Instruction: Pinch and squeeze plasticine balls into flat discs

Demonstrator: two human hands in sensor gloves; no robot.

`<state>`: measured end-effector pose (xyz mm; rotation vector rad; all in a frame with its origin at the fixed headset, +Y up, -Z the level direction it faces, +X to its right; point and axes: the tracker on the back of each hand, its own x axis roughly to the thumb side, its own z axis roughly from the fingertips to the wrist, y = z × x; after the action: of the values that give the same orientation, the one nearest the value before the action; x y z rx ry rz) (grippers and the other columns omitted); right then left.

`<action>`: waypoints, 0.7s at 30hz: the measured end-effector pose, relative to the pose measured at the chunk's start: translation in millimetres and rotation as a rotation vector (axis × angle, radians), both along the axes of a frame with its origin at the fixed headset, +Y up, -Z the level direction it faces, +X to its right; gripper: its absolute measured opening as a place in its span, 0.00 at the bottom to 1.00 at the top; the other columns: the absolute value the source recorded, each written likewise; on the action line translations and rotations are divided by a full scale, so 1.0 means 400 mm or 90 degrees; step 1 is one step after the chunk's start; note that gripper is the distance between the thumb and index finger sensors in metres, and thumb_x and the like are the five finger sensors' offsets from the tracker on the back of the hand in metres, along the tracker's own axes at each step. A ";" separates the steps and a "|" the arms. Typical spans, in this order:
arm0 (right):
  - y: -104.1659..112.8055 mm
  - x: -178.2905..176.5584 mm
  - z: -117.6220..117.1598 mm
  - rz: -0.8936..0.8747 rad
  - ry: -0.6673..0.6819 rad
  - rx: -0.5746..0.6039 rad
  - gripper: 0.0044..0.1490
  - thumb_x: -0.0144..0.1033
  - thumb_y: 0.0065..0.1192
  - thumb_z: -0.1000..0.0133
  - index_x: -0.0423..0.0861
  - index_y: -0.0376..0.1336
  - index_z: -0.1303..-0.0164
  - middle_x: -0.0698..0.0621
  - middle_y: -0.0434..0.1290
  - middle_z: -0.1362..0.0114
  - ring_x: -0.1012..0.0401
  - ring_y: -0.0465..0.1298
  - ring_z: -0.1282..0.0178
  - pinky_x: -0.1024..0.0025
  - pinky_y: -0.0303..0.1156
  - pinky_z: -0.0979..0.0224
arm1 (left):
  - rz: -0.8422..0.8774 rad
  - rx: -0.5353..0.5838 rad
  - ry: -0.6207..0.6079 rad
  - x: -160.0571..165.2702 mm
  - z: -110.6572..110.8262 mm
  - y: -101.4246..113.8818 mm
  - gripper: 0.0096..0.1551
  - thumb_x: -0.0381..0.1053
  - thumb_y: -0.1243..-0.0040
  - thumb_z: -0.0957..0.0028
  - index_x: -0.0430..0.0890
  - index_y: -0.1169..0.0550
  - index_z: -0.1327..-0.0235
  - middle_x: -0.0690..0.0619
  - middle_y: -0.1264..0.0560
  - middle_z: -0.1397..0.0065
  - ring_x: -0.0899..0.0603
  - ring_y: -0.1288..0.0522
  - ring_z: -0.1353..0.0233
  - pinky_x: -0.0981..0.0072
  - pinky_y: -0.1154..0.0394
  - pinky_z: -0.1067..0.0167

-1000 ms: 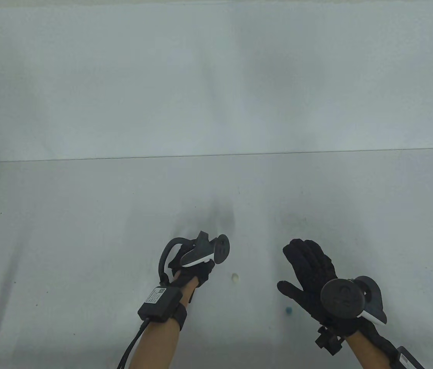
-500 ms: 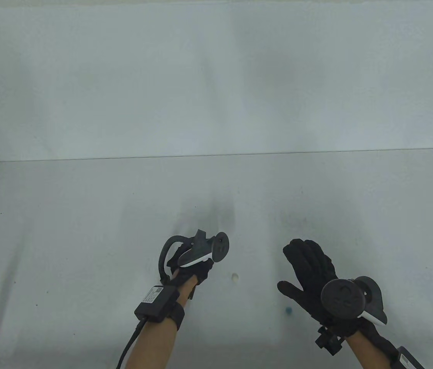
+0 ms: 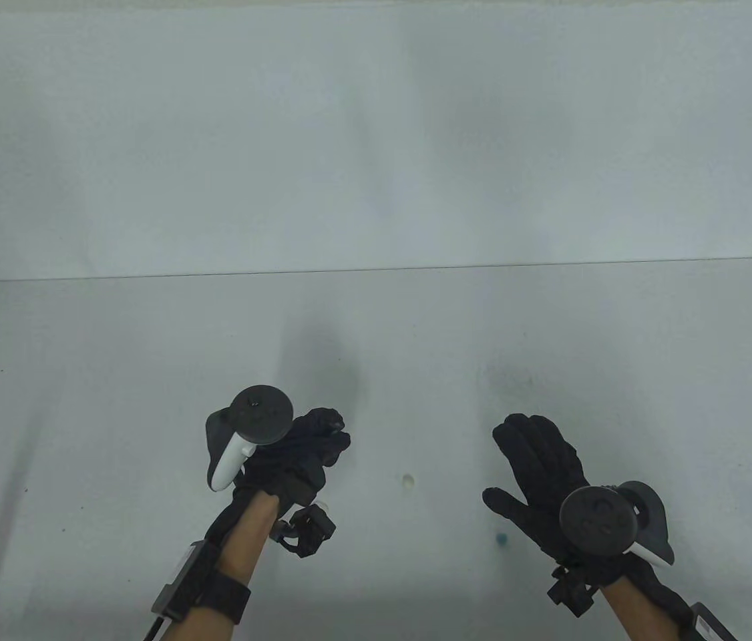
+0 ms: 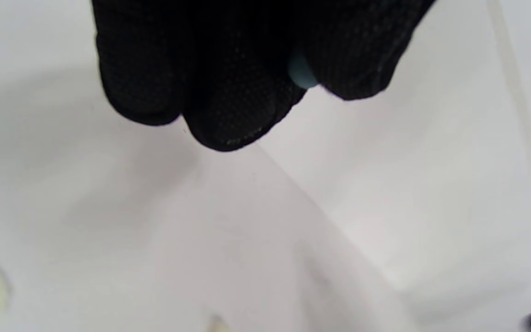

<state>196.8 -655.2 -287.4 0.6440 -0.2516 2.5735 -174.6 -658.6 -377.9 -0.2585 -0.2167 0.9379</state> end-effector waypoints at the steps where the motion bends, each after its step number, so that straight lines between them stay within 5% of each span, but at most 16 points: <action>1: 0.000 0.000 0.000 -0.001 -0.001 0.001 0.52 0.67 0.39 0.38 0.43 0.42 0.13 0.41 0.45 0.09 0.34 0.47 0.13 0.28 0.51 0.23 | 0.034 -0.015 -0.007 -0.007 0.010 -0.005 0.30 0.46 0.40 0.45 0.33 0.23 0.33 0.38 0.22 0.37 0.42 0.16 0.47 0.49 0.20 0.43; 11: -0.003 0.001 -0.003 0.001 -0.005 -0.012 0.52 0.67 0.39 0.38 0.44 0.42 0.13 0.41 0.45 0.09 0.34 0.47 0.13 0.28 0.51 0.23 | 0.311 -0.164 -0.011 -0.036 0.095 -0.090 0.27 0.44 0.43 0.43 0.31 0.22 0.35 0.36 0.18 0.39 0.41 0.12 0.44 0.53 0.18 0.43; 21: -0.005 0.002 -0.007 0.000 -0.007 -0.022 0.51 0.66 0.39 0.38 0.44 0.42 0.13 0.41 0.45 0.09 0.34 0.47 0.13 0.28 0.51 0.23 | 0.312 -0.153 0.052 -0.047 0.116 -0.132 0.26 0.42 0.44 0.44 0.32 0.22 0.36 0.41 0.17 0.42 0.45 0.11 0.47 0.58 0.16 0.43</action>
<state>197.5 -657.1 -290.2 0.6160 -0.2098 2.5758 -193.4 -711.4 -331.3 -0.3978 -0.0914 1.4618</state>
